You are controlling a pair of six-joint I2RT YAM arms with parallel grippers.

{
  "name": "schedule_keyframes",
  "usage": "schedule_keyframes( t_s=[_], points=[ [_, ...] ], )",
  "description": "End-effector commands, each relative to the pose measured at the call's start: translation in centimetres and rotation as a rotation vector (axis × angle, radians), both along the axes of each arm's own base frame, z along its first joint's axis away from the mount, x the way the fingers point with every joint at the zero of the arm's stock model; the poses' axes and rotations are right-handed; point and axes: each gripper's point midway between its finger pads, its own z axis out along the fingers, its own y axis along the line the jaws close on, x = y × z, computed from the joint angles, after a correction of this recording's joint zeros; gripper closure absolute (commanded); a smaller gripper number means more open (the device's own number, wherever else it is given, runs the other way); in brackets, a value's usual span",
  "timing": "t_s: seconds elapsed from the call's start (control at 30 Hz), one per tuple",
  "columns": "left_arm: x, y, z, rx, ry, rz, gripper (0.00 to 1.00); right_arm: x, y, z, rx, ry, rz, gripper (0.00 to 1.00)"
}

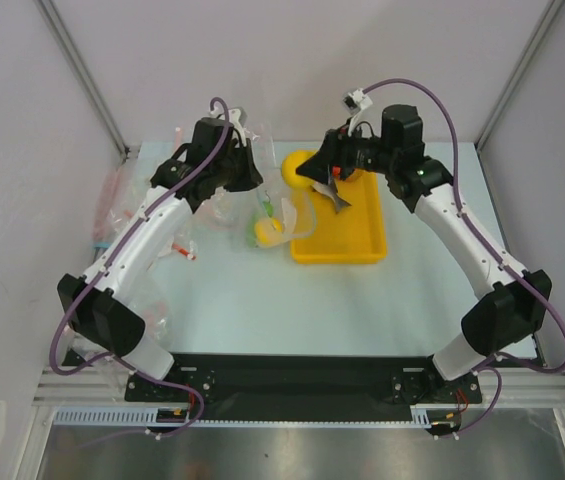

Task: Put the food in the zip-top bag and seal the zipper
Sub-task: Place the fake fruit in the zipper food storage bag.

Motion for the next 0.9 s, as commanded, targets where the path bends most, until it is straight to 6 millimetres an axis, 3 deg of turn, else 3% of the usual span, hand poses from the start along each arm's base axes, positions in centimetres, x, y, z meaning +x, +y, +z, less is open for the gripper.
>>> schedule_keyframes(
  t_s=[0.0,0.2,0.23,0.3,0.33,0.57,0.73,0.87],
  points=[
    [1.2,-0.9,3.5,-0.069,-0.087,-0.012,1.00,-2.3,1.8,1.0,0.009,-0.066,0.117,0.68],
    [1.6,-1.3,5.0,-0.088,-0.108,-0.013,1.00,-1.7,3.3,-1.0,0.015,0.002,0.140,0.64],
    [1.6,-1.2,5.2,-0.088,-0.111,-0.014,1.00,-1.6,3.4,-1.4,0.015,0.016,0.138,0.53],
    [1.5,-1.3,5.9,-0.087,-0.124,-0.020,1.00,-1.0,3.7,-1.9,0.018,0.047,0.103,0.23],
    [1.5,-1.1,6.0,-0.085,-0.125,-0.018,1.00,-0.7,4.0,-2.6,0.014,0.066,0.102,0.01],
    [1.3,-0.6,6.3,-0.059,-0.143,-0.011,1.00,0.1,2.8,-1.5,0.021,0.047,0.046,0.00],
    [1.1,0.1,6.1,-0.040,-0.149,0.002,1.00,2.0,0.1,-0.9,0.037,0.057,-0.055,0.00],
    [1.0,0.8,6.1,-0.014,-0.153,0.011,1.00,4.9,-2.7,-2.1,0.021,0.107,-0.203,0.00]
  ],
)
